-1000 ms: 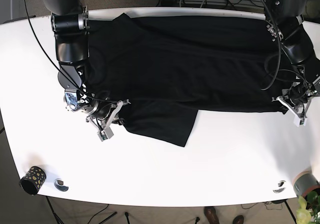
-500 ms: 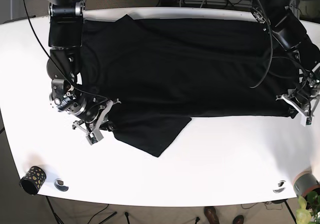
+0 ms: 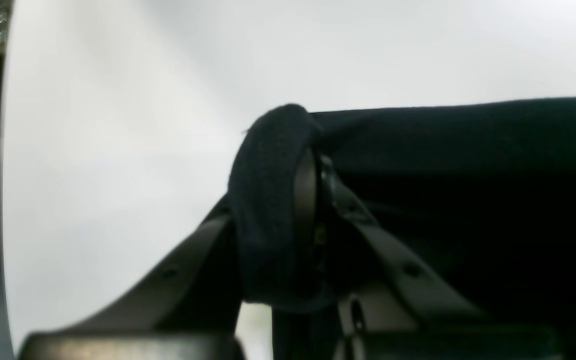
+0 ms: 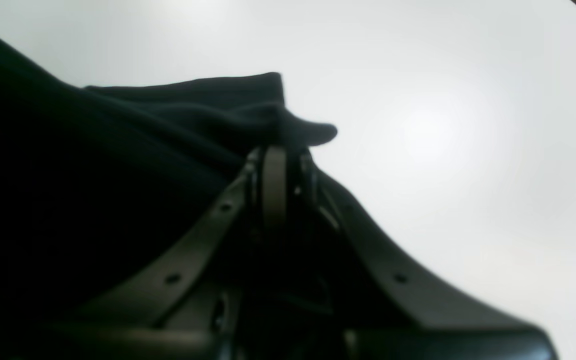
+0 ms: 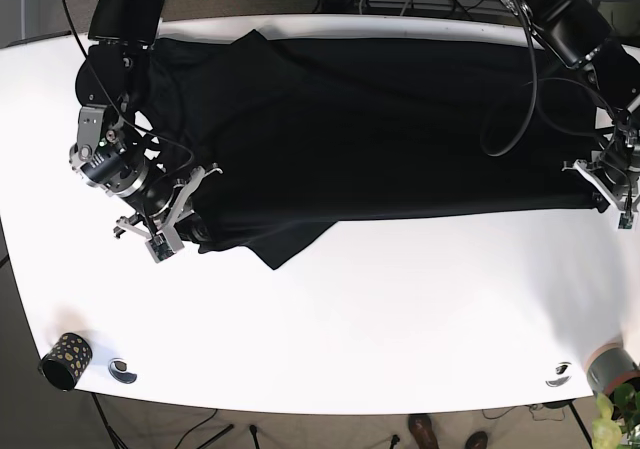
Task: Fold the T-shirt properly
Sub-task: 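Fold the held shirt layer with both grippers toward the collar edge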
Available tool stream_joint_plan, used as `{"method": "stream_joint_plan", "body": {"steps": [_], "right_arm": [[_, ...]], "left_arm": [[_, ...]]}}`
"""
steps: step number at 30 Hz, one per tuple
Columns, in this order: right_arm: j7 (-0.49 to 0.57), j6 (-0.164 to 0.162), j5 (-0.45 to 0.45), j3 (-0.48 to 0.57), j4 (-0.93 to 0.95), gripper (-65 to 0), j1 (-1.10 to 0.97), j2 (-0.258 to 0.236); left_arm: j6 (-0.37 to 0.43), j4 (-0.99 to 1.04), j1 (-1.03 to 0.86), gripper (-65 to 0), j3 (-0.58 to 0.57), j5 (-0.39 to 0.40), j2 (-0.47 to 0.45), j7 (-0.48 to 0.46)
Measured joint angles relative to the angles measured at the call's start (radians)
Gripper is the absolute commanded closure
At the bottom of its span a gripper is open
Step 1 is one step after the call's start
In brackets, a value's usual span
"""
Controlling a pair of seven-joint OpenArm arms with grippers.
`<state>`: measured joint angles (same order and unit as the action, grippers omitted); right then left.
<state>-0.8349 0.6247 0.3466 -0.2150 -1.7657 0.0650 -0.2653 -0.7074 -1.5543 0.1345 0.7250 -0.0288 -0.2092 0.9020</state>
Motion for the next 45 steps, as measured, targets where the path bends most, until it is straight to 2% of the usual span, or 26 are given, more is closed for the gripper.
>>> {"method": "stream_joint_plan", "body": {"steps": [7,16,22,23,26,27,28,30,31,35,38,40,42,45], "right_arm": [[-0.043,-0.003,-0.002,-0.061,-0.139,0.0,-0.117,0.002],[-0.067,-0.009,-0.011,-0.065,-0.199,0.0,-0.319,0.005],[-0.061,-0.007,-0.003,-0.115,-0.2,0.0,-0.401,0.057],[-0.06,-0.007,-0.003,-0.125,-0.2,0.0,-0.411,0.061],[-0.063,-0.006,-0.003,-0.131,-0.194,0.0,-0.425,0.067],[-0.063,-0.006,-0.003,-0.132,-0.188,-2.2,-0.425,0.067],[-0.063,-0.007,-0.003,-0.134,-0.174,-6.8,-0.424,0.066],[-0.064,-0.015,-0.01,-0.143,-0.154,-16.8,-0.423,0.066],[-0.063,-0.014,-0.01,-0.152,-0.145,-24.3,-0.424,0.066],[-0.067,-0.016,-0.021,-0.192,-0.129,-40.4,-0.424,0.065],[-0.067,-0.018,-0.024,-0.194,-0.129,-42.2,-0.421,0.063],[-0.068,-0.017,0.016,-0.191,-0.129,-42.3,-0.412,0.068],[-0.068,-0.017,0.07,-0.19,-0.13,-42.6,-0.396,0.069],[-0.067,-0.015,0.134,-0.181,-0.129,-42.8,-0.351,0.068]], "left_arm": [[-0.001,-0.175,-0.139,0.0,-0.016,0.006,0.033,-0.002],[0.0,-0.212,-0.276,0.0,-0.059,-0.005,0.04,0.007],[-0.001,-0.211,-0.334,0.0,-0.096,-0.004,0.002,0.006],[-0.001,-0.21,-0.338,-1.5,-0.097,-0.002,0.0,0.005],[0.0,-0.21,-0.352,-16.4,-0.102,-0.002,-0.002,-0.001],[0.0,-0.21,-0.356,-24.9,-0.103,-0.002,-0.002,-0.001],[0.0,-0.21,-0.359,-30.7,-0.103,-0.005,0.0,0.0],[0.0,-0.21,-0.359,-37.9,-0.103,-0.009,0.0,0.004],[0.0,-0.21,-0.358,-38.6,-0.103,-0.013,-0.001,0.003],[0.0,-0.211,-0.356,-37.4,-0.101,-0.014,-0.003,0.003],[0.0,-0.212,-0.356,-37.2,-0.101,-0.009,-0.002,0.003],[0.0,-0.224,-0.355,-37.2,-0.097,0.02,-0.002,0.01],[0.002,-0.251,-0.357,-37.2,-0.095,0.072,-0.003,0.018],[0.003,-0.303,-0.358,-37.2,-0.096,0.194,-0.014,0.018]]}}
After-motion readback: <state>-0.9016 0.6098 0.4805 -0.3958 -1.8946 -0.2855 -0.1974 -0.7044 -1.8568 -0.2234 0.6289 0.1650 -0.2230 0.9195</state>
